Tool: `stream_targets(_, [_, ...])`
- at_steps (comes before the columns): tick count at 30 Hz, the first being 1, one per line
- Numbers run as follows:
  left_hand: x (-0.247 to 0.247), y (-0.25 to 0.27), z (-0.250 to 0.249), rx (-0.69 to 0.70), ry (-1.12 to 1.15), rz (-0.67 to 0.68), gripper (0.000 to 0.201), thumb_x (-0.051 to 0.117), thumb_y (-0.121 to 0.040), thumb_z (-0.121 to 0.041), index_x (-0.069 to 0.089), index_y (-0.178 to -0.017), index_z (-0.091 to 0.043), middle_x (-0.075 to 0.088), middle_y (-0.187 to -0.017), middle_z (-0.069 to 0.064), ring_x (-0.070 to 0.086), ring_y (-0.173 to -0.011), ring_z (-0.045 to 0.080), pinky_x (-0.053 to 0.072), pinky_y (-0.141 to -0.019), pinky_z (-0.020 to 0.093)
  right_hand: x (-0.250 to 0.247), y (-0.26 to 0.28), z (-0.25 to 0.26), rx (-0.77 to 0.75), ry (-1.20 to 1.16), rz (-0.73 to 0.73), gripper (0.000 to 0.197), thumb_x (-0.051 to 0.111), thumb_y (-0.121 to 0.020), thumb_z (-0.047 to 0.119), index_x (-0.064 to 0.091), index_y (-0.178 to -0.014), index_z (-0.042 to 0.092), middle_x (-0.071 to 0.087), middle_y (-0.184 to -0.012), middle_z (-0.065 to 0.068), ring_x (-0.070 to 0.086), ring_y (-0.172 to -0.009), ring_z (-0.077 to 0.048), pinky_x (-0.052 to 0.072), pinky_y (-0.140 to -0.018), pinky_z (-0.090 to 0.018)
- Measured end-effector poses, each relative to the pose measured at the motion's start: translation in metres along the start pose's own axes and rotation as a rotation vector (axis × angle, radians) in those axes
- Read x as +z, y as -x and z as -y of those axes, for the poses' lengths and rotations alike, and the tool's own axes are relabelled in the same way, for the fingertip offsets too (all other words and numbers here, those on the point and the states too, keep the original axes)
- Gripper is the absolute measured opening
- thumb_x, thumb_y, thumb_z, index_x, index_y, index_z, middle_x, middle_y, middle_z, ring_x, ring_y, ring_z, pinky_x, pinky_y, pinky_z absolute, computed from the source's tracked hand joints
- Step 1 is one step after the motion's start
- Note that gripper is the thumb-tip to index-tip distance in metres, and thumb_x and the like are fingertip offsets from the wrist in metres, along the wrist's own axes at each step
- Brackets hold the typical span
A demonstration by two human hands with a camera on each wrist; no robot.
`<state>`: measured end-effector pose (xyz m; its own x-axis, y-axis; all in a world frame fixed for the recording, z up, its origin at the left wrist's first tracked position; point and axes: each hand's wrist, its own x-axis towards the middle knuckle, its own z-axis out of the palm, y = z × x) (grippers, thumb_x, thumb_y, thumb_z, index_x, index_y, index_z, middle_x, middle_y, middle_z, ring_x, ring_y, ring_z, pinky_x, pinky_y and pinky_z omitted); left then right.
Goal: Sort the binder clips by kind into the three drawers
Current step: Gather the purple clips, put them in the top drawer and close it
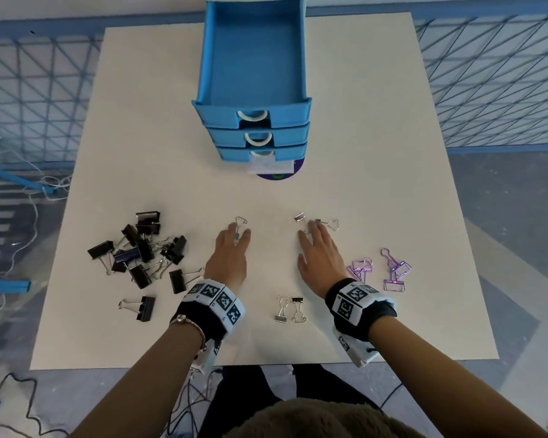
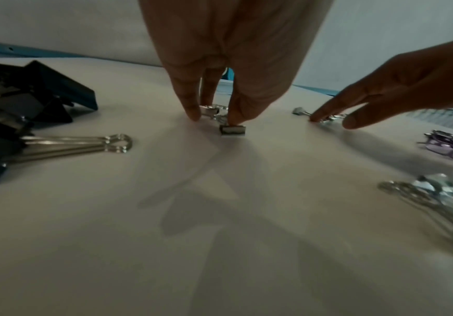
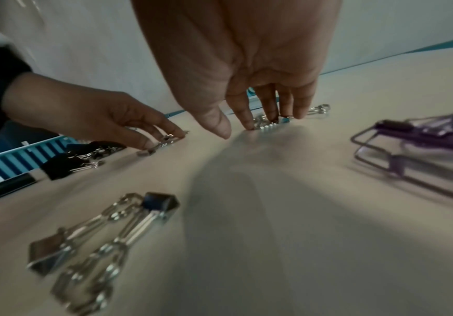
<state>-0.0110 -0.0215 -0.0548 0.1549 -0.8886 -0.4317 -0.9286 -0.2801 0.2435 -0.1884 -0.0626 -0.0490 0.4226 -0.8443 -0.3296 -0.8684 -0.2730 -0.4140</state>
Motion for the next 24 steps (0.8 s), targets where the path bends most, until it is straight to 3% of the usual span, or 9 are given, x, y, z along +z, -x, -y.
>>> stream_targets(3, [0.008, 0.006, -0.004, 0.061, -0.026, -0.002, 0.056, 0.041, -0.089, 0.004, 0.028, -0.138, -0.019, 0.016, -0.151, 0.004, 0.017, -0.136, 0.021, 0.052, -0.079, 0.036, 0.013, 0.003, 0.005, -0.093, 0.042, -0.038, 0.049, 0.063, -0.07, -0.002, 0.05, -0.118, -0.007, 0.045, -0.135, -0.031, 0.04, -0.128, -0.045, 0.043, -0.1, -0.054])
stream_targets(5, [0.013, 0.013, -0.008, 0.12, -0.035, 0.008, 0.055, 0.04, -0.089, 0.003, 0.028, -0.139, -0.018, 0.016, -0.152, 0.003, 0.015, -0.135, 0.019, 0.053, -0.083, 0.036, 0.019, 0.007, 0.007, -0.126, 0.08, -0.023, 0.054, 0.073, -0.056, 0.0, 0.058, -0.108, -0.005, 0.058, -0.122, -0.027, 0.055, -0.114, -0.043, 0.054, -0.086, -0.051])
stream_targets(7, [0.018, 0.019, -0.012, 0.173, -0.042, 0.034, 0.053, 0.038, -0.091, 0.001, 0.028, -0.139, -0.018, 0.017, -0.152, 0.002, 0.014, -0.135, 0.019, 0.052, -0.088, 0.038, 0.024, 0.012, 0.01, -0.181, 0.147, -0.045, 0.058, 0.077, -0.049, 0.005, 0.062, -0.104, -0.001, 0.064, -0.117, -0.022, 0.061, -0.109, -0.038, 0.057, -0.081, -0.045])
stream_targets(10, [0.022, 0.028, -0.02, 0.221, -0.056, 0.065, 0.049, 0.037, -0.093, -0.004, 0.028, -0.139, -0.019, 0.016, -0.153, 0.001, 0.015, -0.138, 0.02, 0.05, -0.088, 0.036, 0.029, 0.024, 0.012, -0.247, 0.153, -0.035, 0.061, 0.077, -0.049, 0.007, 0.061, -0.108, 0.001, 0.063, -0.12, -0.021, 0.06, -0.11, -0.037, 0.057, -0.081, -0.046])
stream_targets(13, [0.02, 0.036, -0.025, 0.226, -0.002, 0.059, 0.047, 0.037, -0.094, -0.006, 0.03, -0.138, -0.021, 0.015, -0.153, 0.002, 0.015, -0.139, 0.02, 0.05, -0.088, 0.039, 0.027, 0.034, 0.007, -0.27, 0.062, -0.008, 0.061, 0.07, -0.061, 0.002, 0.052, -0.12, 0.003, 0.052, -0.132, -0.023, 0.051, -0.121, -0.038, 0.05, -0.092, -0.052])
stream_targets(16, [0.018, 0.046, -0.028, 0.284, 0.072, -0.053, 0.045, 0.042, -0.091, -0.005, 0.039, -0.134, -0.017, 0.024, -0.15, 0.008, 0.027, -0.136, 0.024, 0.054, -0.083, 0.041, 0.018, 0.047, -0.006, -0.285, 0.052, -0.046, 0.056, 0.068, -0.069, 0.008, 0.05, -0.122, 0.008, 0.049, -0.136, -0.02, 0.049, -0.124, -0.036, 0.045, -0.096, -0.05])
stream_targets(19, [0.025, 0.06, -0.025, 0.491, 0.091, -0.146, 0.039, 0.048, -0.082, -0.011, 0.052, -0.121, -0.012, 0.048, -0.134, 0.017, 0.054, -0.114, 0.033, 0.057, -0.077, 0.04, 0.009, 0.064, -0.023, -0.341, 0.075, -0.064, 0.037, 0.056, -0.075, 0.026, 0.054, -0.111, 0.017, 0.06, -0.125, -0.014, 0.059, -0.113, -0.029, 0.052, -0.089, -0.041])
stream_targets(21, [0.035, 0.07, -0.02, 0.632, 0.031, -0.131, 0.04, 0.048, -0.073, -0.013, 0.053, -0.113, -0.016, 0.05, -0.125, 0.012, 0.054, -0.106, 0.026, 0.057, -0.07, 0.029, 0.009, 0.074, -0.033, -0.409, 0.124, -0.044, 0.031, 0.049, -0.073, 0.034, 0.056, -0.101, 0.024, 0.067, -0.113, -0.006, 0.064, -0.101, -0.023, 0.055, -0.081, -0.032])
stream_targets(24, [0.051, 0.078, -0.013, 0.776, -0.029, -0.164, 0.03, 0.042, -0.072, -0.011, 0.055, -0.097, -0.018, 0.044, -0.111, 0.005, 0.045, -0.095, 0.017, 0.052, -0.053, 0.02, 0.02, 0.081, -0.043, -0.511, 0.19, -0.012, 0.024, 0.064, -0.068, 0.036, 0.058, -0.089, 0.027, 0.07, -0.101, -0.001, 0.066, -0.089, -0.018, 0.042, -0.079, -0.026])
